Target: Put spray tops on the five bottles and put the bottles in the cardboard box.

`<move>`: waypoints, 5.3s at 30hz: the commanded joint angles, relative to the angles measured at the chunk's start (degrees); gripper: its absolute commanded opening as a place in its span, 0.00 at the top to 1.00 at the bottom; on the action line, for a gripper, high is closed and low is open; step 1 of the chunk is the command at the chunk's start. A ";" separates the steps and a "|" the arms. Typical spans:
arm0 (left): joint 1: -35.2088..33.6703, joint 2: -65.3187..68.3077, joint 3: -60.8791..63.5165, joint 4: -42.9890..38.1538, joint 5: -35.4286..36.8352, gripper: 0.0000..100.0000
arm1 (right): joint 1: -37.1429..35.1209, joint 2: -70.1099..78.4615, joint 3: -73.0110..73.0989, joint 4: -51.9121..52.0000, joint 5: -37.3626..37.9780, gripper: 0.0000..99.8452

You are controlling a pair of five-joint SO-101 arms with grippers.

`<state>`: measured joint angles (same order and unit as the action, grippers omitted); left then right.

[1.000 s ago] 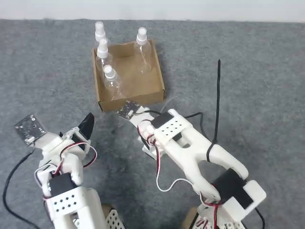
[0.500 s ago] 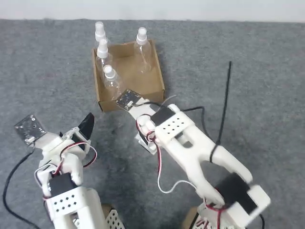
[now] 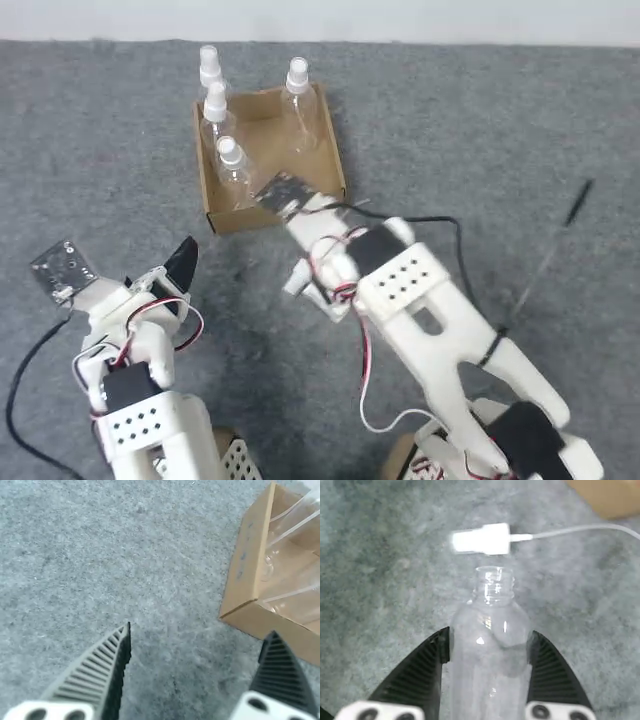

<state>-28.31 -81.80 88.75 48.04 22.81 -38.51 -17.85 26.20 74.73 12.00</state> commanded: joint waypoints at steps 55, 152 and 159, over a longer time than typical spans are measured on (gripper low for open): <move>33.93 -0.26 -6.90 14.77 5.98 0.67 | 23.16 -12.44 24.00 -31.43 -10.64 0.88; 46.77 85.36 -57.54 12.66 -28.22 0.81 | 27.91 -12.97 23.65 -31.69 -13.01 0.88; 47.65 85.89 -57.54 12.57 -28.22 0.94 | 27.91 -12.97 23.65 -31.69 -13.01 0.88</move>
<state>18.73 4.44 33.80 61.76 -5.23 -11.52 -27.87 50.99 44.22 -0.57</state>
